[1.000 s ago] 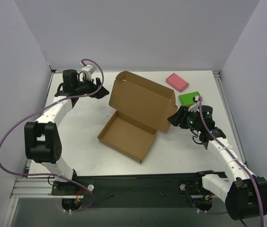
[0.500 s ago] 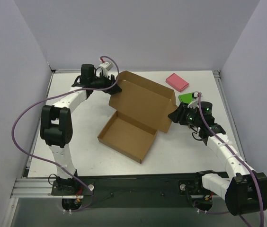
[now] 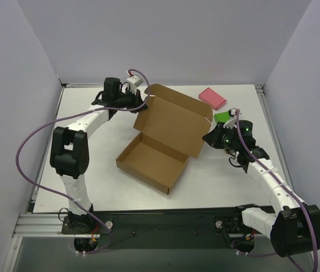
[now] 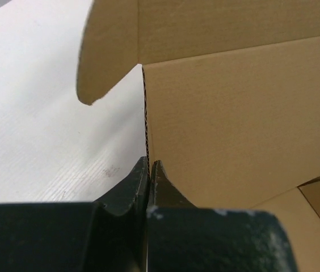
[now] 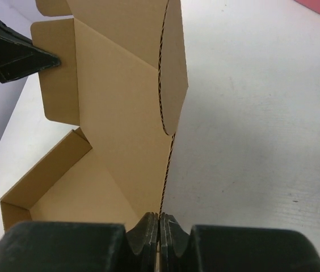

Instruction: Fold the paper box

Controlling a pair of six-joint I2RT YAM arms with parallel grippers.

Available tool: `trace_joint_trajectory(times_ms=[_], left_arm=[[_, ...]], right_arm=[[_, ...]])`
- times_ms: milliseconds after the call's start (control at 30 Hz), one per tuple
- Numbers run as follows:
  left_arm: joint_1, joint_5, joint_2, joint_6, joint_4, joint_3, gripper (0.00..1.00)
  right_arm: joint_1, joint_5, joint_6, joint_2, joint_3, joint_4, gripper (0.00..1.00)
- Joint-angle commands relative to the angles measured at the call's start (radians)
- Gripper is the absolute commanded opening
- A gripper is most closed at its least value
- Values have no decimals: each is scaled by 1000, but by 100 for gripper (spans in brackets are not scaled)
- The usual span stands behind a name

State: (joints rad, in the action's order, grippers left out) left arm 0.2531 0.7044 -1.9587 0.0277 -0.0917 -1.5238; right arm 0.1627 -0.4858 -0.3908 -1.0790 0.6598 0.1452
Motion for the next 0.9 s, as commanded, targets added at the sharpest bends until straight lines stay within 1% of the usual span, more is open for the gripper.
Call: trace_joint_trajectory(times_ms=[0,33,67,133,167,200,300,367,400,467,500,533,600,633,700,867], left_arm=[[75,-178,127,63,-19,39,0],[107,-213,144,66,-10,48,0],[121,-291,171,63,-2,66,0],[158,-357,198,51,27,85,0],[170,-431,219,48,39,106,0],[179,-469,230,43,76,119,0],[202,-557,268,18,160,166,0],[225,-609,302,-17,210,204,0],[236,-643,313,-23,269,253,0],[273,-693,345,-58,335,304,0],[285,-733,353,-63,407,365,0],[294,-750,362,-83,441,391,0],[317,-784,382,-107,528,468,0],[324,-816,386,-133,556,494,0],[345,-848,400,-144,621,534,0],[383,-937,434,-175,710,651,0]], right_arm=[[81,102,15,24,67,53,0],[99,140,18,22,78,47,0],[115,232,20,21,87,28,0],[164,311,30,5,116,21,0],[185,414,38,1,124,17,0],[223,455,56,-4,132,19,0],[276,608,79,-27,155,65,0],[326,680,86,-47,175,100,0],[348,770,89,-56,176,119,0],[400,840,83,-81,176,180,0],[415,863,78,-88,170,203,0],[432,916,73,-99,163,229,0],[481,963,64,-110,133,298,0],[500,1015,60,-120,126,315,0],[549,1053,52,-128,95,359,0],[652,1174,81,-133,17,465,0]])
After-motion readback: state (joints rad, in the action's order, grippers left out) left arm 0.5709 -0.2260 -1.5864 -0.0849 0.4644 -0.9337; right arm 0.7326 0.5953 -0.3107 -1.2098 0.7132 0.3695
